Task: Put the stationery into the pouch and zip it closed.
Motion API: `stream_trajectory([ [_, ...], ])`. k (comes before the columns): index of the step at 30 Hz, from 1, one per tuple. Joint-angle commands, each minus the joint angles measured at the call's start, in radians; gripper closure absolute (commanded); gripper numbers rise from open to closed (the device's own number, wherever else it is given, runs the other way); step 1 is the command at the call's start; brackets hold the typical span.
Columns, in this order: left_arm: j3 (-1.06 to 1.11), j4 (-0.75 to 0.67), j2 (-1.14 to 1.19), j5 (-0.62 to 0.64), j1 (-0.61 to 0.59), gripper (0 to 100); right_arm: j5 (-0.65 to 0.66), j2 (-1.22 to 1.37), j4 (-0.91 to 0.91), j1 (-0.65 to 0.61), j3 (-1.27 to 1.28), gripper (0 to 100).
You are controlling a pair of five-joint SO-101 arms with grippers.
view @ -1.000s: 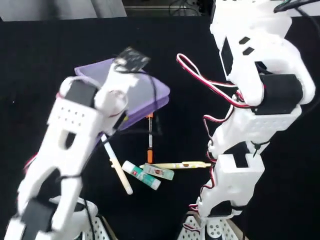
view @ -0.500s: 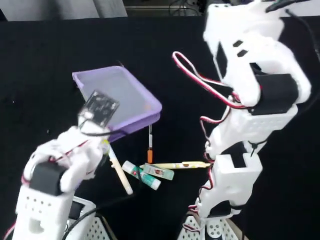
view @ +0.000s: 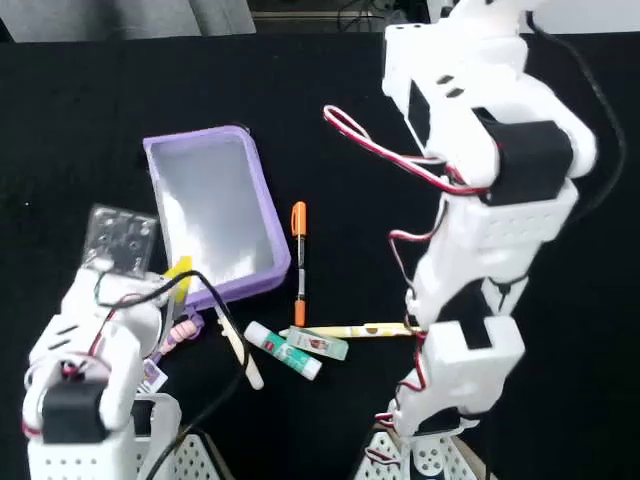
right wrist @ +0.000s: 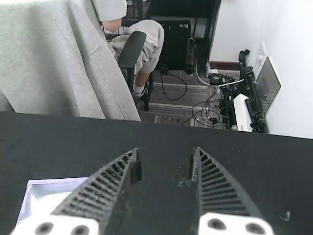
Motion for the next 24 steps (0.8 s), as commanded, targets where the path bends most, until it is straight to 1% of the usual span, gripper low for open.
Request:
stream_trajectory([
  [1, -0.036, -0.046, -0.127, 0.100, -0.008, 77, 0.005, -0.130, 0.032, -0.015, 0.045, 84.4],
  [5, -0.015, -0.044, -0.264, 0.114, -0.018, 77, 0.005, -0.232, 0.032, -0.015, 0.170, 84.3],
  [7, -0.013, -0.029, -0.279, 0.109, -0.024, 77, 0.005, -0.288, 0.032, -0.017, 0.268, 84.3],
  [9, -0.027, -0.003, -0.264, 0.115, -0.073, 77, 0.006, -0.346, 0.032, -0.021, 0.384, 84.3],
  [13, -0.028, -0.003, -0.261, 0.115, -0.223, 77, 0.006, -0.452, 0.026, -0.104, 0.611, 84.3],
  [15, -0.030, -0.005, -0.262, 0.115, -0.308, 77, 0.006, -0.495, 0.000, -0.180, 0.717, 84.3],
  [21, -0.007, -0.005, -0.262, 0.115, -0.568, 77, 0.011, -0.575, -0.153, -0.370, 1.018, 84.3],
  [24, 0.030, -0.005, -0.267, 0.115, -0.710, 77, 0.104, -0.585, -0.221, -0.436, 1.150, 84.3],
])
